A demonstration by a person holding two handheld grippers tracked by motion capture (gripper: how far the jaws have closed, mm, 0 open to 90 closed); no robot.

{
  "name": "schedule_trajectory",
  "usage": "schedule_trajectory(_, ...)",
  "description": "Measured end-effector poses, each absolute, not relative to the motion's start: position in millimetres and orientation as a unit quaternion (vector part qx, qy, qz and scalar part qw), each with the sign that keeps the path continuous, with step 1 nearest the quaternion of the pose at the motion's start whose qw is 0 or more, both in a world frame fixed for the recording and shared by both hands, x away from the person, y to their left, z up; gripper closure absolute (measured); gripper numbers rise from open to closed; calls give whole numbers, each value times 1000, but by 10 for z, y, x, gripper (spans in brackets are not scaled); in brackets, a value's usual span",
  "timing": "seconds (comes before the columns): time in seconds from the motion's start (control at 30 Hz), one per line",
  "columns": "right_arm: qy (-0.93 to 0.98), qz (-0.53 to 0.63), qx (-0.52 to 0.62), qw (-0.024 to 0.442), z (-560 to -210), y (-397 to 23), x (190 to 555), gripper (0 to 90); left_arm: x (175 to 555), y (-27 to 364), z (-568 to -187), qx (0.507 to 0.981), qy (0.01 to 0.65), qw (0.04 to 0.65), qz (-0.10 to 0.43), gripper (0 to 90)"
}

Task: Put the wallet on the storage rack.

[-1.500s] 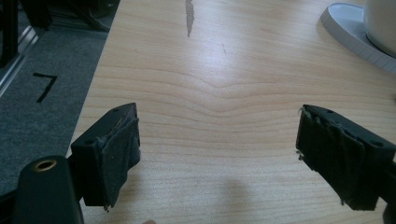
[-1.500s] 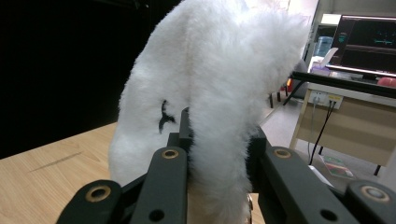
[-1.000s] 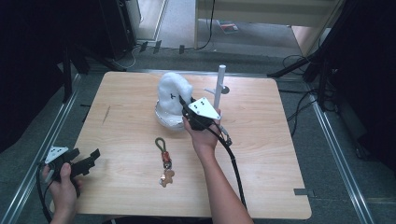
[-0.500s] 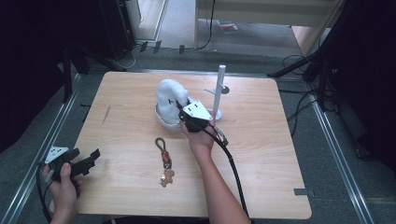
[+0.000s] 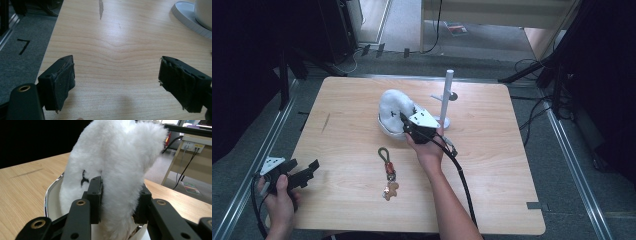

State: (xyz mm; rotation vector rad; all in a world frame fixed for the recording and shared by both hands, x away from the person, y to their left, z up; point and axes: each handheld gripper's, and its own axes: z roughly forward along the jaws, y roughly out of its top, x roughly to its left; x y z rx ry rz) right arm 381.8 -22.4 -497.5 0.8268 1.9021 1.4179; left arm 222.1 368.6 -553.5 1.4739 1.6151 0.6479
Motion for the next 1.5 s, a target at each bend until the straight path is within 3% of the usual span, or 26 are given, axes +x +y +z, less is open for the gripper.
schedule_trajectory(0.6,735,497,319,333,-5037,-111,3857,748,2226,3687,-5536,588,643,417,257,145)
schedule_trajectory(0.87,729,520,314,316,-5010,-143,3889,756,2227,3687,-5537,589,643,417,257,145)
schedule_trajectory(1.43,768,447,360,283,-5105,-58,4006,757,2230,3681,-5540,590,642,418,255,146)
schedule_trajectory(1.5,767,447,346,304,-5144,-42,3986,753,2228,3681,-5538,590,642,418,254,146)
